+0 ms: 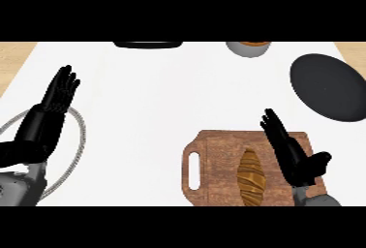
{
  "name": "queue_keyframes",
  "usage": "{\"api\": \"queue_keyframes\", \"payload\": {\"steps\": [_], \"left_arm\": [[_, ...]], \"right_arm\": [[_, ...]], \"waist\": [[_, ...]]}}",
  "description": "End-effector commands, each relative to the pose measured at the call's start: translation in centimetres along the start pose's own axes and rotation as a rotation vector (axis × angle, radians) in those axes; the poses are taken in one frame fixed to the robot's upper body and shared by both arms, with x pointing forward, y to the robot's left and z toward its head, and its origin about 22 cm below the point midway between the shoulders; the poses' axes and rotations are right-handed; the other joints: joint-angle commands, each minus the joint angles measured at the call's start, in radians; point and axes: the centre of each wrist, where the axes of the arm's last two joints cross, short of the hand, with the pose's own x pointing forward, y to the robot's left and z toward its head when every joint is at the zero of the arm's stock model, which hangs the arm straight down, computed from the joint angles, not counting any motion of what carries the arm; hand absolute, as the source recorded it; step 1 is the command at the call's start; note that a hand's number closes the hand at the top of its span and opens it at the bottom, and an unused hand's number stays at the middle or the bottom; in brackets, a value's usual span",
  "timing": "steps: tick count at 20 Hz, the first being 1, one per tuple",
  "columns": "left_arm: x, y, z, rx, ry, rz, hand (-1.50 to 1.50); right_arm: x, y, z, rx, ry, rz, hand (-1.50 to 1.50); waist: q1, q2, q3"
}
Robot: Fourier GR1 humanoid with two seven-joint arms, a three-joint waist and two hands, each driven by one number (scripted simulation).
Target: Pick the croissant from the cutting board and place it in the pan
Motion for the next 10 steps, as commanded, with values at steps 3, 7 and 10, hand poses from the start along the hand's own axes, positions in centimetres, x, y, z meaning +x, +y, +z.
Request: {"api": "queue_keyframes", "payload": {"steps": [3, 7, 10], "left_arm": [[0.1, 0.9, -1.6, 0.083, 0.065, -0.006, 0.0], [-2.8, -0.5, -0.3, 0.147, 0.243, 0.049, 0.0], [-3.5, 0.8, -0.3, 0.183, 0.244, 0.032, 0.0]], "right_arm": [[2.3, -1.1, -1.6, 0.322, -0.057, 0.055, 1.5], [3.8, -3.8, -0.7, 0.554, -0.061, 0.214, 1.5], [4.1, -6.6, 0.6, 0.25, -0.373, 0.363, -1.5]], "waist": [[0.003, 0.022, 0.011], [-0.011, 0.021, 0.01], [-0.042, 0.017, 0.011]]}}
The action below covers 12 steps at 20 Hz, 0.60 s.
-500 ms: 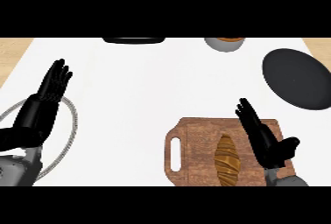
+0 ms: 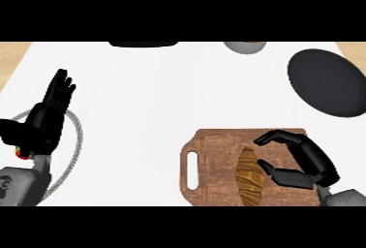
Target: Pick the croissant from the cutting board and place it in the pan
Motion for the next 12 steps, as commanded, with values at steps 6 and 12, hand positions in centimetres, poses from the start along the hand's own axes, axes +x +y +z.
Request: {"api": "queue_keyframes", "payload": {"steps": [6, 12], "left_arm": [[-1.6, -1.1, 0.6, 0.038, 0.068, 0.006, 0.0], [0.5, 1.0, -1.3, 0.032, 0.071, 0.006, 0.0]], "right_arm": [[4.1, -7.1, 8.3, -0.125, -0.18, 0.408, -1.5], [12.7, -12.2, 7.6, 0.074, -0.03, 0.658, -1.5]], "waist": [[-0.017, -0.004, -0.001], [-0.01, -0.003, -0.003]]}}
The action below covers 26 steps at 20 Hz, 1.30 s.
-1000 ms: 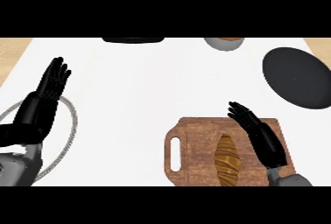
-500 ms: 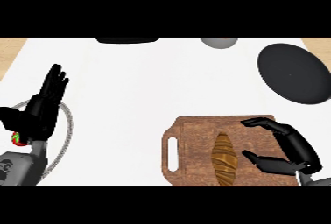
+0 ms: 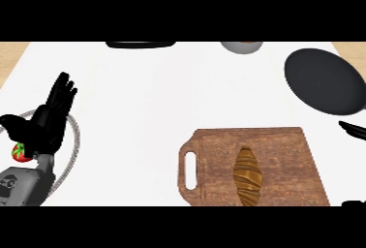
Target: Pick the croissant from the cutting board and place it in the pan
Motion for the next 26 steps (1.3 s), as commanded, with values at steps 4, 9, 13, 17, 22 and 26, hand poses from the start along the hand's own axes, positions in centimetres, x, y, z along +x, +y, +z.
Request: {"api": "queue_keyframes", "payload": {"steps": [4, 9, 13, 17, 22, 26], "left_arm": [[-0.1, -0.4, 0.3, -0.017, -0.01, -0.012, 0.0], [1.1, -1.8, -0.5, -0.038, 0.001, 0.013, 0.0], [-0.7, -2.5, -1.0, -0.045, -0.001, -0.001, 0.0], [0.3, -2.1, -0.8, -0.027, -0.004, -0.003, 0.0], [-0.1, 0.3, 0.5, -0.033, -0.021, 0.01, 0.0], [0.9, -0.5, 0.3, -0.045, 0.004, -0.008, 0.0]], "right_arm": [[7.7, -5.6, -2.9, 0.167, 0.106, 0.214, -1.5], [11.9, -4.8, -4.4, 0.148, 0.099, 0.279, -1.5], [13.7, -2.9, -6.4, 0.142, 0.077, 0.276, -1.5], [13.9, -3.2, -6.5, 0.235, 0.063, 0.197, -1.5], [14.7, 0.3, -7.6, 0.301, 0.057, 0.158, -1.5], [15.5, 4.0, -7.7, 0.333, 0.121, 0.224, -1.5]], "waist": [[0.016, 0.002, 0.0], [0.023, 0.003, 0.001], [0.033, 0.008, 0.001], [0.029, 0.006, 0.002], [0.034, 0.005, 0.002], [0.035, 0.005, 0.001]]}}
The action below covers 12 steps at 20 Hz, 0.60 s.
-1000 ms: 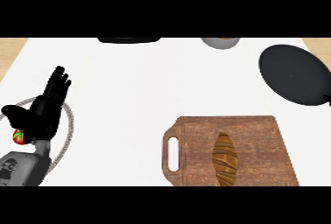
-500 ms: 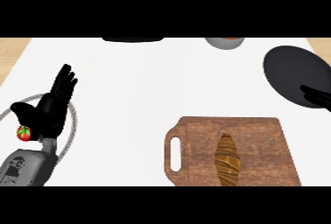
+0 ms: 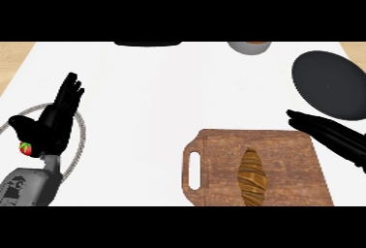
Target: Pick the croissant from the cutting board and place it in the pan
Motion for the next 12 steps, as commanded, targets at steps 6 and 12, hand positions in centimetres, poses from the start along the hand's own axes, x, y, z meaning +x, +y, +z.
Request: {"api": "queue_keyframes", "payload": {"steps": [6, 12], "left_arm": [[0.6, 1.2, -1.0, 0.0, -0.005, 0.029, 0.0], [-0.1, 0.3, -1.5, 0.009, 0.004, -0.006, 0.0]], "right_arm": [[0.2, 3.1, -0.2, 0.001, 0.132, 0.0, -1.5], [-1.9, 5.7, -1.4, 0.047, 0.22, 0.047, -1.5]], "waist": [[-0.009, -0.001, 0.001], [-0.01, 0.001, 0.001]]}}
